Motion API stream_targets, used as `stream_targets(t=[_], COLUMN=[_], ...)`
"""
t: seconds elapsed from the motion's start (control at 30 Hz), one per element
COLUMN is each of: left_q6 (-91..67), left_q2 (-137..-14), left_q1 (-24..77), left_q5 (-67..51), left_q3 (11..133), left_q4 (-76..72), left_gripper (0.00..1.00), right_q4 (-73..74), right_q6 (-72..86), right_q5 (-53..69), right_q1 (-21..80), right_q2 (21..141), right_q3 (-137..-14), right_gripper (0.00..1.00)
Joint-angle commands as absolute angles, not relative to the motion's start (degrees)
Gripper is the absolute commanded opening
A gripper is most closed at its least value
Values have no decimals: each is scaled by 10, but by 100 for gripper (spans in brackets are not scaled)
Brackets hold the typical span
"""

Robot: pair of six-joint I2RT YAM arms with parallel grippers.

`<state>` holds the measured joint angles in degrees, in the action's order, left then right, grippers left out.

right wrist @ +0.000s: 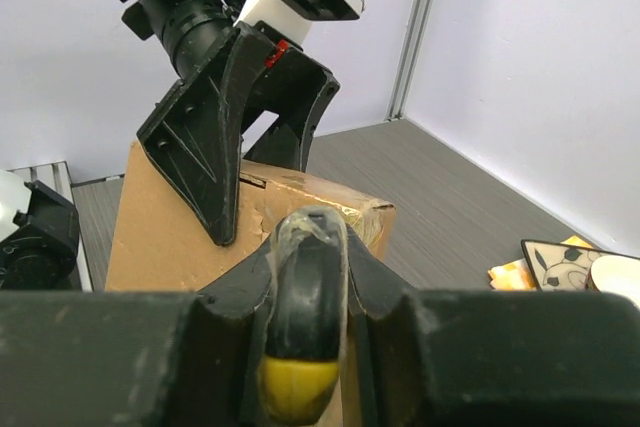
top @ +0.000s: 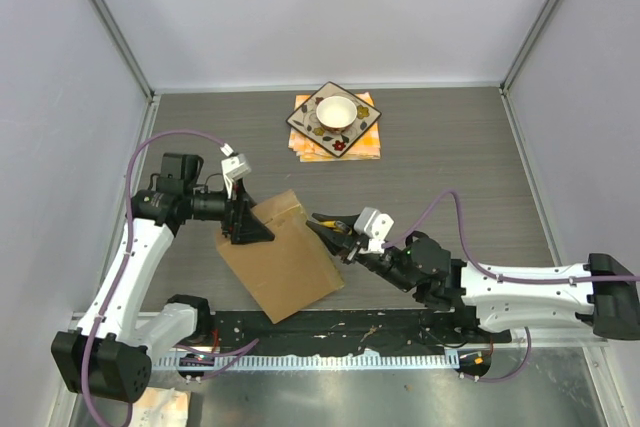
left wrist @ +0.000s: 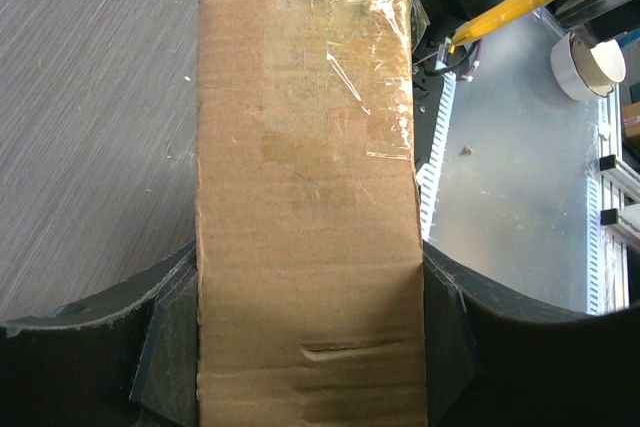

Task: Unpack the express box
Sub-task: Cut the express box at the center of the board.

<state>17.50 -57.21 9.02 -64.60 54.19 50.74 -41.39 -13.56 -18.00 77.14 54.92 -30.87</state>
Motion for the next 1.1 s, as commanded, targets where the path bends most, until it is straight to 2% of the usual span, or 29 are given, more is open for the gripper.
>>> stream_targets(t=[0.0, 0.7, 1.07], left_q6=[227, 230, 216], left_q2=[-565, -558, -556], left_q1=[90, 86, 79], left_q5=[-639, -641, -635], left_q3=[528, 527, 527], left_q4=[532, 535, 523], left_gripper=[7, 6, 5], right_q4=[-488, -529, -480], right_q6=[-152, -127, -114], right_q5=[-199, -208, -253], right_q1=[774, 774, 789], right_q2=[561, 594, 620], right_q3=[-311, -277, -241], right_gripper=[1, 1, 1])
